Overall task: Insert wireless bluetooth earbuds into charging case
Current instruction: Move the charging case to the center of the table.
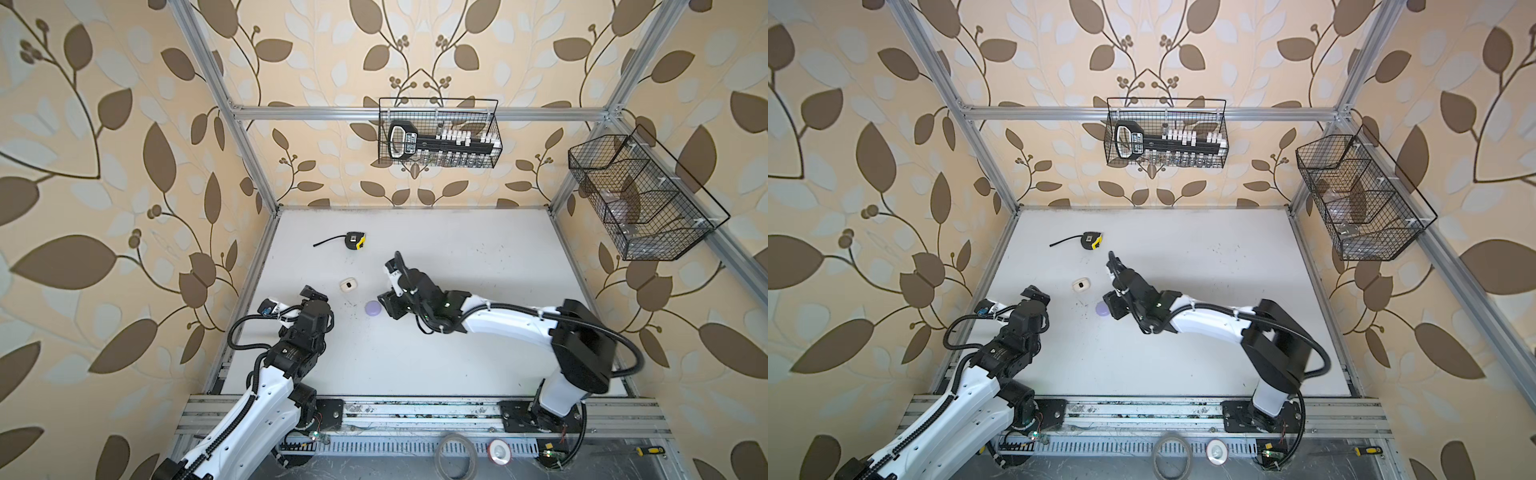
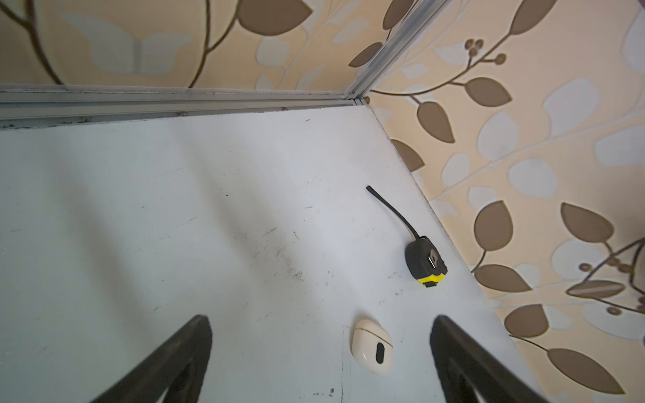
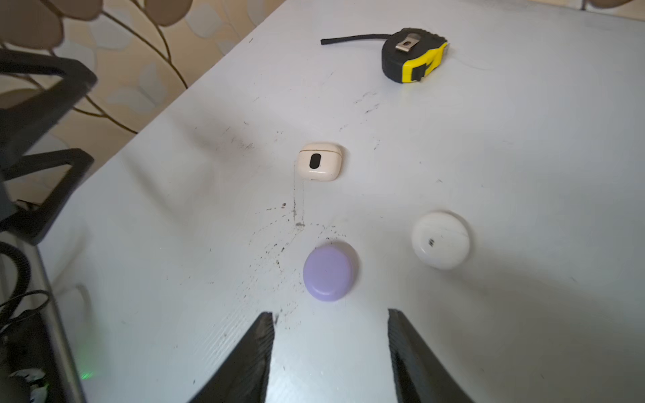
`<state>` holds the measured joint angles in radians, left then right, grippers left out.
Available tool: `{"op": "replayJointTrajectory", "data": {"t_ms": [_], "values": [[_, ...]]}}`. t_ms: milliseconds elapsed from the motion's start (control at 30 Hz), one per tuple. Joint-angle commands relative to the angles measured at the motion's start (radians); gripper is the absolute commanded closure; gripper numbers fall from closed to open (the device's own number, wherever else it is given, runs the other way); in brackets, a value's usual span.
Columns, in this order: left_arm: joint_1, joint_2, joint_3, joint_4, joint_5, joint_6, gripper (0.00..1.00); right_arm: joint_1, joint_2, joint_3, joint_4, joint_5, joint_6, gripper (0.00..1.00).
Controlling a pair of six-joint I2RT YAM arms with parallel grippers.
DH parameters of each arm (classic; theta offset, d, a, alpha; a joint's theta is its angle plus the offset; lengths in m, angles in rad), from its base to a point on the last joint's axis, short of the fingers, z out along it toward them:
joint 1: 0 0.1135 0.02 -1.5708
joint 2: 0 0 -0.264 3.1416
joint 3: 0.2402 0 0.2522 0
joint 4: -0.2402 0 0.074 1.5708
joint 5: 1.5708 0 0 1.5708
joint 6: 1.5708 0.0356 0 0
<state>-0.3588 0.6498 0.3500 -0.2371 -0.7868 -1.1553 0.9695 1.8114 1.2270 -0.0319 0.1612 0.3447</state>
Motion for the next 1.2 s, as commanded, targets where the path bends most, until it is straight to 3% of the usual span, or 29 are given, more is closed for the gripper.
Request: {"op": "replayJointTrajectory", "data": {"t_ms": [0,233,500,700,1167], "values": [[0.001,-0.01,0.01,-0.017,-0.062,-0.058,0.01,0.028,0.158,0.177,-0.149,0.035,-0.048,0.44],[0.001,-0.089,-0.034,0.01,-0.061,-0.054,0.01,0.042,0.413,0.45,-0.287,0.084,-0.077,0.37],[0.001,-0.08,-0.028,-0.001,-0.056,-0.068,0.01,0.024,0.436,0.417,-0.283,0.108,-0.063,0.39],[0.001,-0.067,-0.024,-0.004,-0.052,-0.074,0.01,0.02,0.398,0.318,-0.244,0.122,-0.026,0.48],[0.001,-0.065,-0.026,0.018,-0.02,-0.063,0.01,-0.005,0.08,-0.23,0.073,0.156,0.275,0.48]]}}
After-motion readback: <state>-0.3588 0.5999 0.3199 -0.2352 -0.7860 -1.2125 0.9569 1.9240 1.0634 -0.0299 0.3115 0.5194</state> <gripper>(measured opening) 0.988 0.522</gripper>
